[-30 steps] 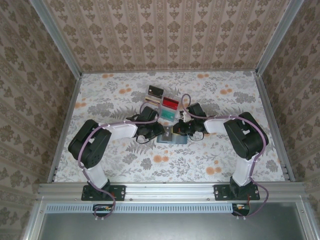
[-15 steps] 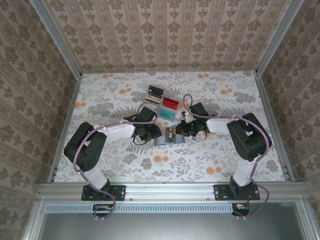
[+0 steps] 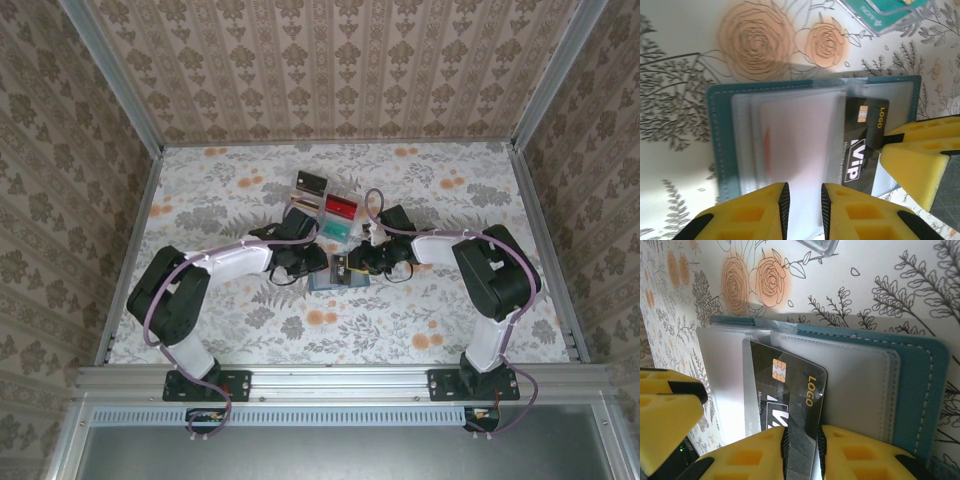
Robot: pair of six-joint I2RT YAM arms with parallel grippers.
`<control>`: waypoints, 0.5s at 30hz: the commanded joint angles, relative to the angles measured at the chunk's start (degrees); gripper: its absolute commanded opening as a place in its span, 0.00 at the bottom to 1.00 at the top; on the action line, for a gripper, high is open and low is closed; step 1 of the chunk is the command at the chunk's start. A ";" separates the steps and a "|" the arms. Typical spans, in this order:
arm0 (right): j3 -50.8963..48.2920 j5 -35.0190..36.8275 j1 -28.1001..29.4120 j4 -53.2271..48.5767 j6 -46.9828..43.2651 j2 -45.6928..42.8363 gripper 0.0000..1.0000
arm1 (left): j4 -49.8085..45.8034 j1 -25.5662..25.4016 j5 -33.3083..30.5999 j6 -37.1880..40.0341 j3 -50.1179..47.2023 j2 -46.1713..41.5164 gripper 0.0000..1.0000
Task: Take the credit cards out of the card holder
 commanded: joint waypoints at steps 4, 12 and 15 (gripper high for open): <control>0.86 -0.34 -0.18 -0.38 0.59 1.41 0.28 | 1.59 -0.71 1.92 1.68 1.85 1.81 0.25; 0.16 0.63 -0.18 0.26 1.42 1.62 0.28 | 1.85 -1.15 4.53 2.42 3.20 6.44 0.20; -0.40 0.86 -0.14 0.39 1.60 1.30 0.28 | -0.17 -1.02 3.19 2.08 3.15 7.29 0.19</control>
